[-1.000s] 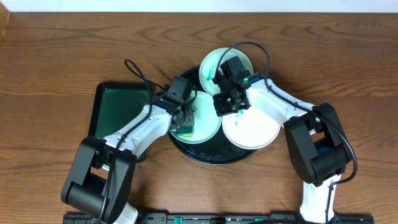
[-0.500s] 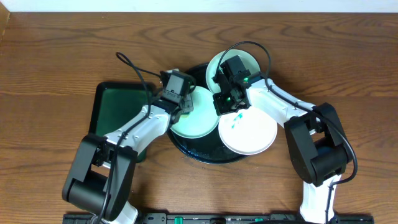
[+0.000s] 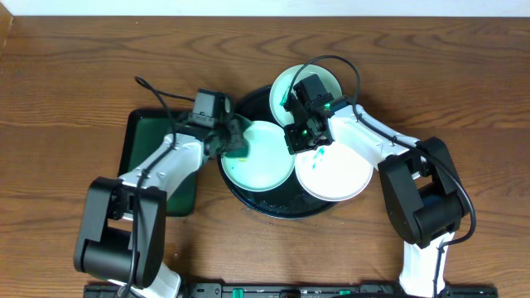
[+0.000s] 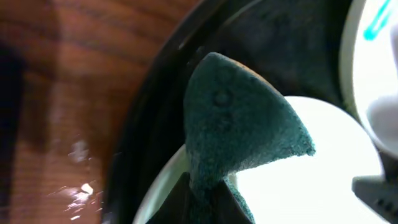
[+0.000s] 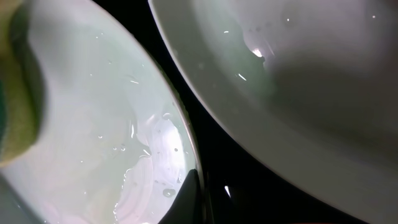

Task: Clean dirty plates on tray and stack at the side
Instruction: 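Continue scrubbing the plate surface with the sponge in left gripper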

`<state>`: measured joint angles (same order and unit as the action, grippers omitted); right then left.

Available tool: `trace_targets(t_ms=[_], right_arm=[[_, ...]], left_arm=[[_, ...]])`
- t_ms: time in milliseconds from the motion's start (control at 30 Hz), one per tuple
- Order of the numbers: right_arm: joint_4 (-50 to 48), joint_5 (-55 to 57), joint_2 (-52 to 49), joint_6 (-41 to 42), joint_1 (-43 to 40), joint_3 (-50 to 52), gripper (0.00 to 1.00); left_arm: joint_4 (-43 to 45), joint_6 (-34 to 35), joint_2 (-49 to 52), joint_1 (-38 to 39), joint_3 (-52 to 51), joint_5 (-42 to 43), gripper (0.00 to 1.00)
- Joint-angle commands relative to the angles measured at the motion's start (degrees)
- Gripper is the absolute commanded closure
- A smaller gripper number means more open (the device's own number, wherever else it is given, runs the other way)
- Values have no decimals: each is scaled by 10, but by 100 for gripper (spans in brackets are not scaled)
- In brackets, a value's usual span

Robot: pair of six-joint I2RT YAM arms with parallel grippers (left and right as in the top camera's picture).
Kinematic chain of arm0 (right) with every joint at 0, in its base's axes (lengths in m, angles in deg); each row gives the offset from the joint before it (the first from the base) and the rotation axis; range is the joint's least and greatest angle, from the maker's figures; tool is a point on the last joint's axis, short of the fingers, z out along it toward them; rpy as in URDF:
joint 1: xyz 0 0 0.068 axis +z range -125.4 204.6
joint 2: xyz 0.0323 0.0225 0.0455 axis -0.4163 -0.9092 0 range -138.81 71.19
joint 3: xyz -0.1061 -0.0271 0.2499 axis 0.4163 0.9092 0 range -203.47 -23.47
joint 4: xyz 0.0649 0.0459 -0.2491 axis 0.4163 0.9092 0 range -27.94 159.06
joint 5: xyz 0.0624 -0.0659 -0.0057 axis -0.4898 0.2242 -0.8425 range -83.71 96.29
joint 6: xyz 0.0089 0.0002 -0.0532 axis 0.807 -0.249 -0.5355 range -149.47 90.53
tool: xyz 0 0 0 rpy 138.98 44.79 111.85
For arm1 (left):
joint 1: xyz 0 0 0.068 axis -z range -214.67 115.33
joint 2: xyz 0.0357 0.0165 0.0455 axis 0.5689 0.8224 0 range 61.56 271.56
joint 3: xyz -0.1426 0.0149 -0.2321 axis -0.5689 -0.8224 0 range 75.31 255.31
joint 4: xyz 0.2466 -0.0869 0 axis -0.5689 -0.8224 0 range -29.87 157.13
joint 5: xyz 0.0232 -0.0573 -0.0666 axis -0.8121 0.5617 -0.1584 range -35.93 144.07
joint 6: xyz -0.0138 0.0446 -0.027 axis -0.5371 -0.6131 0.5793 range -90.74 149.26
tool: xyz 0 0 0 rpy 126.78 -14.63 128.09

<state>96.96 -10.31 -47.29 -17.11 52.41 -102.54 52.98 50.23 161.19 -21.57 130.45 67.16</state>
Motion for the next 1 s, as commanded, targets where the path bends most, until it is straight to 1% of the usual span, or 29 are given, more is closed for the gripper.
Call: trace_targets(t_ms=[0,100,233,367,567,633,733,967], right_arm=[[-5,17,-6,-10,-4,-2,99],[-9,18,-6,-7,-4,-2,99],[-13,17,-6,-4,-4,-2,99],[-14,18,-6,-4,-5,-2,99],[-24,17,-6,0,-3,-2,99],[-25,18,-6,9,-4,-2,99],[-28,18,-7,9,-6,-2,99],[-25,18,-7,9,-11,-2,99]], left_arm=[[-43,-35,2,-19,-4,3,93],[-61,-35,-6,-18,-4,33,93],[-66,-35,-10,-1,-4,95,93],[-90,-28,-10,24,-5,94,93],[-107,23,-10,67,-5,97,93],[-104,23,-10,76,-5,101,93],[-94,23,-12,70,-5,99,93],[-100,23,-36,36,-5,99,92]])
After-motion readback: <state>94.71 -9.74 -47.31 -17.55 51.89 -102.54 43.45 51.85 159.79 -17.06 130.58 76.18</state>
